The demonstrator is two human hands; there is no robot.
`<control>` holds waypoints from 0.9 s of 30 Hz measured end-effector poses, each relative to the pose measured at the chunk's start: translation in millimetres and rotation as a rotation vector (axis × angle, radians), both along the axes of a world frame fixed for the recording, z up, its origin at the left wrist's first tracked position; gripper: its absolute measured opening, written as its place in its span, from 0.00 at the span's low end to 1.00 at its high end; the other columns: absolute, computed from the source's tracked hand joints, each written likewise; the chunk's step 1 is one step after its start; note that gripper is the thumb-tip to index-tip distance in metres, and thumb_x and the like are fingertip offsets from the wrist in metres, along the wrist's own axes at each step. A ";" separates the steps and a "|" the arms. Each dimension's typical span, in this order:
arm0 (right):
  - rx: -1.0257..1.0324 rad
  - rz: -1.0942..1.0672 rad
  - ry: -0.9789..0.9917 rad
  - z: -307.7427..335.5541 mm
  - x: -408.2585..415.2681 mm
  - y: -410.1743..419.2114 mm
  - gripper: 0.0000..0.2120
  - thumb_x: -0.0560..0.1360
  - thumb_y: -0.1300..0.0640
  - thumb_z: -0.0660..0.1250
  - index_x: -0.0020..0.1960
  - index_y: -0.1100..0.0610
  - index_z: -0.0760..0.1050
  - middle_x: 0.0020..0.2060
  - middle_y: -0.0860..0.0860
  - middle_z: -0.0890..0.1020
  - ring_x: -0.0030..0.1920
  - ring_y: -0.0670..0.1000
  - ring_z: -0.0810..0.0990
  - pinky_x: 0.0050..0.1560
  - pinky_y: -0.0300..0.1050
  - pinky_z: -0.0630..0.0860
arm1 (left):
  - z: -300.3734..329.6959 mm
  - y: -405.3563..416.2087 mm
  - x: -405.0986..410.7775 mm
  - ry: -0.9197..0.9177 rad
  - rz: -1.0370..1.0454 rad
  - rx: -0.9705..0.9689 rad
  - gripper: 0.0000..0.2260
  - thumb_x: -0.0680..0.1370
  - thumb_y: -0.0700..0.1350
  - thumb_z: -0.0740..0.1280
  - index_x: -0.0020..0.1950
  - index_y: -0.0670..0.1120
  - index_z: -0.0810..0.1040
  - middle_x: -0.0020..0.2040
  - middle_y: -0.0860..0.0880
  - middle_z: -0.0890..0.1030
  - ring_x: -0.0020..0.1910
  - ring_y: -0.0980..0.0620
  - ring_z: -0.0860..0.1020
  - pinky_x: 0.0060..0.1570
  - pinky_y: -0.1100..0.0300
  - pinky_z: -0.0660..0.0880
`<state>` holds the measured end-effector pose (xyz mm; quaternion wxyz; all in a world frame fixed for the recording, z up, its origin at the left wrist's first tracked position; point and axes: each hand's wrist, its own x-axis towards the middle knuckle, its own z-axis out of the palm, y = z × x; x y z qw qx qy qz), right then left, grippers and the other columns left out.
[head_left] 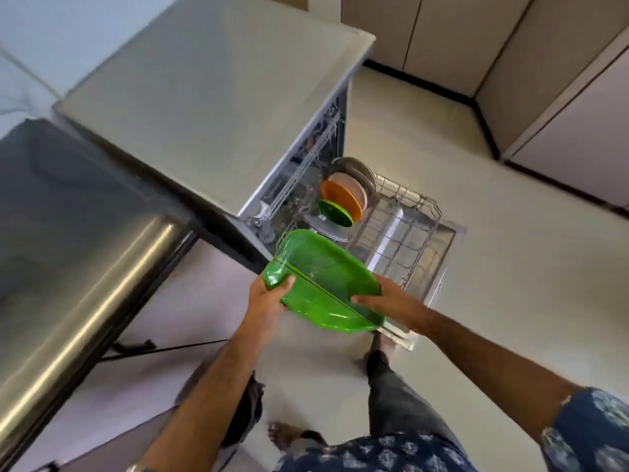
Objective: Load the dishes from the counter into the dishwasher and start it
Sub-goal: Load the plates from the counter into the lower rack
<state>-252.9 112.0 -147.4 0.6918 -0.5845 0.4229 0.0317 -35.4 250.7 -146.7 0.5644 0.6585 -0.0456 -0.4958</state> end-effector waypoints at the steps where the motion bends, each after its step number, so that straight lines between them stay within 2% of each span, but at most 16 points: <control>1: 0.057 -0.048 0.007 -16.0 -2.8 -14.5 0.20 0.75 0.64 0.72 0.65 0.64 0.76 0.55 0.58 0.84 0.50 0.54 0.84 0.55 0.51 0.81 | -9.9 -15.9 -6.1 0.016 0.007 0.024 0.11 0.77 0.31 0.67 0.56 0.43 0.81 0.46 0.46 0.86 0.44 0.48 0.85 0.38 0.51 0.82; 3: 0.127 -0.136 0.013 -52.1 -10.1 -44.6 0.13 0.75 0.66 0.70 0.60 0.65 0.79 0.54 0.62 0.84 0.51 0.59 0.83 0.57 0.54 0.79 | -37.8 -51.7 -14.8 -0.011 -0.017 0.112 0.12 0.78 0.31 0.66 0.60 0.40 0.79 0.49 0.43 0.85 0.47 0.44 0.84 0.44 0.46 0.83; 5: 0.133 -0.175 0.040 -89.0 -14.6 -69.8 0.09 0.76 0.67 0.69 0.56 0.61 0.80 0.53 0.62 0.83 0.48 0.58 0.82 0.55 0.52 0.79 | -66.2 -82.9 -16.3 -0.097 -0.077 0.231 0.15 0.80 0.32 0.65 0.67 0.37 0.72 0.56 0.39 0.81 0.53 0.42 0.80 0.52 0.44 0.79; 6: 0.103 -0.174 0.070 -104.6 -15.9 -78.7 0.09 0.77 0.68 0.68 0.56 0.60 0.80 0.52 0.61 0.83 0.48 0.56 0.82 0.55 0.52 0.79 | -76.1 -93.6 -14.4 -0.158 -0.111 0.286 0.17 0.80 0.32 0.64 0.69 0.37 0.70 0.58 0.39 0.78 0.54 0.44 0.79 0.53 0.50 0.78; 8: 0.006 -0.144 0.135 -144.0 -18.5 -97.8 0.12 0.78 0.67 0.66 0.60 0.58 0.79 0.50 0.57 0.84 0.49 0.55 0.82 0.57 0.54 0.78 | -104.3 -118.0 -5.6 -0.327 -0.172 0.365 0.18 0.81 0.32 0.63 0.70 0.36 0.69 0.62 0.39 0.76 0.55 0.50 0.76 0.51 0.66 0.74; 9: -0.045 -0.119 0.164 -165.1 -19.3 -104.8 0.13 0.79 0.66 0.66 0.61 0.56 0.79 0.49 0.55 0.84 0.50 0.56 0.82 0.57 0.54 0.77 | -123.1 -129.9 0.4 -0.396 -0.219 0.384 0.18 0.81 0.31 0.63 0.70 0.35 0.69 0.64 0.38 0.75 0.56 0.50 0.74 0.51 0.71 0.72; 10: -0.085 -0.093 0.195 -184.1 -19.6 -109.4 0.14 0.80 0.65 0.64 0.62 0.54 0.79 0.49 0.55 0.84 0.50 0.58 0.82 0.55 0.54 0.77 | -141.3 -140.9 7.7 -0.433 -0.273 0.404 0.17 0.81 0.31 0.63 0.70 0.36 0.69 0.65 0.38 0.76 0.57 0.50 0.74 0.52 0.69 0.71; 12: -0.116 -0.067 0.247 -218.4 -18.6 -112.8 0.16 0.81 0.64 0.62 0.64 0.50 0.77 0.50 0.56 0.83 0.49 0.60 0.83 0.51 0.53 0.78 | -177.9 -166.3 22.2 -0.402 -0.335 0.447 0.16 0.81 0.34 0.63 0.70 0.39 0.70 0.65 0.38 0.77 0.56 0.49 0.75 0.55 0.60 0.71; 14: -0.135 -0.071 0.256 -252.2 -13.4 -113.1 0.19 0.80 0.64 0.60 0.66 0.47 0.76 0.51 0.54 0.83 0.47 0.57 0.82 0.48 0.50 0.78 | -216.3 -196.0 33.6 -0.402 -0.368 0.490 0.18 0.82 0.37 0.64 0.71 0.42 0.68 0.64 0.41 0.78 0.57 0.49 0.76 0.59 0.53 0.72; 17: -0.159 -0.070 0.244 -290.4 -0.6 -105.9 0.25 0.77 0.68 0.59 0.66 0.44 0.76 0.51 0.51 0.83 0.47 0.53 0.82 0.48 0.49 0.79 | -265.2 -236.6 45.9 -0.462 -0.370 0.566 0.25 0.82 0.46 0.66 0.77 0.44 0.63 0.63 0.50 0.74 0.58 0.51 0.74 0.58 0.59 0.69; 18: -0.175 -0.065 0.243 -301.7 4.6 -102.8 0.28 0.75 0.69 0.58 0.66 0.43 0.76 0.51 0.50 0.83 0.48 0.52 0.82 0.47 0.48 0.79 | -281.3 -249.0 48.7 -0.459 -0.351 0.597 0.27 0.81 0.49 0.66 0.77 0.43 0.62 0.65 0.51 0.73 0.61 0.51 0.74 0.61 0.58 0.69; 20: -0.237 -0.050 0.237 -321.9 17.6 -95.3 0.31 0.72 0.71 0.57 0.67 0.43 0.75 0.53 0.46 0.82 0.49 0.49 0.81 0.44 0.41 0.74 | -309.8 -268.9 57.4 -0.371 -0.265 0.644 0.29 0.81 0.51 0.66 0.77 0.41 0.62 0.72 0.43 0.72 0.68 0.42 0.74 0.68 0.47 0.71; 21: -0.277 -0.054 0.223 -327.9 24.2 -93.4 0.32 0.71 0.71 0.57 0.67 0.44 0.75 0.55 0.47 0.82 0.51 0.50 0.81 0.45 0.39 0.72 | -317.8 -275.6 61.0 -0.314 -0.217 0.648 0.27 0.81 0.51 0.66 0.76 0.40 0.63 0.72 0.39 0.72 0.68 0.40 0.74 0.67 0.43 0.72; 23: -0.349 -0.069 0.185 -338.6 37.8 -90.8 0.32 0.71 0.70 0.57 0.68 0.46 0.74 0.59 0.49 0.81 0.56 0.52 0.80 0.49 0.40 0.73 | -326.7 -284.9 67.2 -0.287 -0.173 0.585 0.22 0.82 0.47 0.64 0.74 0.43 0.64 0.67 0.41 0.75 0.63 0.43 0.77 0.60 0.46 0.76; 25: -0.426 -0.074 0.140 -346.2 50.9 -89.6 0.33 0.69 0.69 0.56 0.69 0.46 0.73 0.60 0.49 0.80 0.58 0.53 0.78 0.48 0.40 0.71 | -329.1 -292.2 74.7 -0.337 -0.199 0.483 0.23 0.82 0.41 0.62 0.77 0.46 0.60 0.62 0.45 0.76 0.58 0.48 0.78 0.56 0.48 0.77; 27: -0.509 -0.046 0.129 -350.7 64.8 -92.4 0.35 0.69 0.69 0.57 0.72 0.47 0.71 0.61 0.48 0.79 0.59 0.55 0.77 0.47 0.41 0.72 | -329.2 -297.6 81.3 -0.324 -0.229 0.433 0.25 0.82 0.38 0.61 0.78 0.46 0.58 0.59 0.45 0.75 0.56 0.49 0.77 0.53 0.51 0.77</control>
